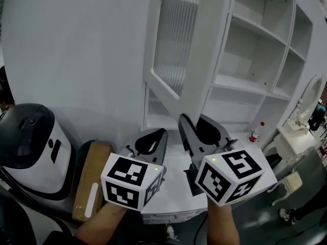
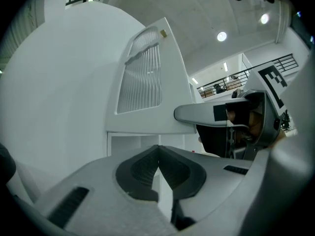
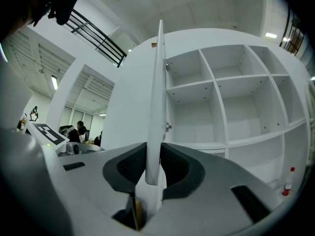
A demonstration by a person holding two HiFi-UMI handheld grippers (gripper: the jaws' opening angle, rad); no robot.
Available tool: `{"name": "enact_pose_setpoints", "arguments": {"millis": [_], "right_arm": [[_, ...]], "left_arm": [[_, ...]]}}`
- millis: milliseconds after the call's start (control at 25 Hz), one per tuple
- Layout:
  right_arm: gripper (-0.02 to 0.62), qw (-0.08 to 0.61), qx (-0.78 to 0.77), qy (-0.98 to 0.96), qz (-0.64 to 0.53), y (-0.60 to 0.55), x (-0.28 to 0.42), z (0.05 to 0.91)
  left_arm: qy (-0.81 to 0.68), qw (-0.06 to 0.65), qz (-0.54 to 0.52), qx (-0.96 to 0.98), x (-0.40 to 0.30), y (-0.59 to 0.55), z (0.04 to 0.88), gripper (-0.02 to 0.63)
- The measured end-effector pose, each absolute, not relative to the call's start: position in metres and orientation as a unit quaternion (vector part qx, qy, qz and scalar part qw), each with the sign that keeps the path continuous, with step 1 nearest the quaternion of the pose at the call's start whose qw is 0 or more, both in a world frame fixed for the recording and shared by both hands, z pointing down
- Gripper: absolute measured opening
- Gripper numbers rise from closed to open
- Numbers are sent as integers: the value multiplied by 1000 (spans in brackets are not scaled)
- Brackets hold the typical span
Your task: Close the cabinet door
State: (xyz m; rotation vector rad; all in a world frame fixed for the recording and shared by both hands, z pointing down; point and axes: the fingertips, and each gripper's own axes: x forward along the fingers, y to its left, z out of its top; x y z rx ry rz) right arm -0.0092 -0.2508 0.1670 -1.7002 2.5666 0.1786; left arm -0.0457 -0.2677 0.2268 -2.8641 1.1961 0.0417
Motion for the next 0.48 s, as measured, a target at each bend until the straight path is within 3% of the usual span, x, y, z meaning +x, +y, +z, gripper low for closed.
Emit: {"name": "enact_pose_setpoints", "arguments": {"millis": [480], "right_arm": [[77, 31, -529, 847, 49, -270, 42, 167]], "left_arm": [[395, 27, 10, -918, 7, -290, 221, 12]]}}
